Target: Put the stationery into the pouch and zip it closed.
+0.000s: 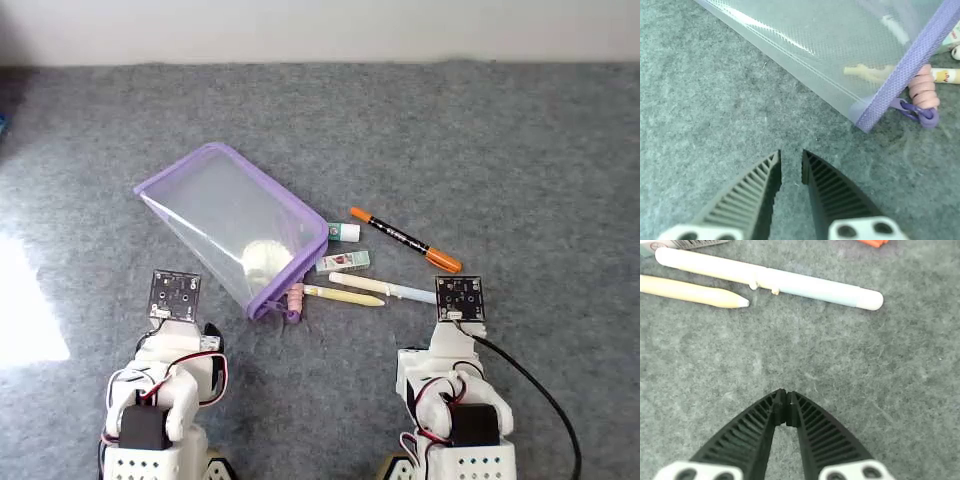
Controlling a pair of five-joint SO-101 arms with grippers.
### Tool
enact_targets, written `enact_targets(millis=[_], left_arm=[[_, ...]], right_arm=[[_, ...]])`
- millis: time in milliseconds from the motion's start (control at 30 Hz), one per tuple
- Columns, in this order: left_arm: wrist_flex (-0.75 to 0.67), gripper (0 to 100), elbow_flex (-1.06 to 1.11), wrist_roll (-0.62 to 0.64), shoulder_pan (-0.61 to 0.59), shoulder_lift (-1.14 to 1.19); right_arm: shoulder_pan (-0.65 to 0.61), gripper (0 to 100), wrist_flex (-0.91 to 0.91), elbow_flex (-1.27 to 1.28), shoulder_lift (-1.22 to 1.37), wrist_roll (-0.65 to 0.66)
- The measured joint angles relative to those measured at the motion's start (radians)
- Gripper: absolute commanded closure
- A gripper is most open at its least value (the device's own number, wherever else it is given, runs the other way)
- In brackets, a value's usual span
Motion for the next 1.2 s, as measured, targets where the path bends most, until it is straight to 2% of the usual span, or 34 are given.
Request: enact_targets(millis=[1067,1200], left_arm=[[0.0,93,0.0,0.0,0.0,0.0],[0.0,93,0.0,0.0,0.0,0.0]], right_arm=[[0.0,98.9,0.0,0.0,0.0,0.0],[-0.034,98.9,0.0,0.0,0.0,0.0]])
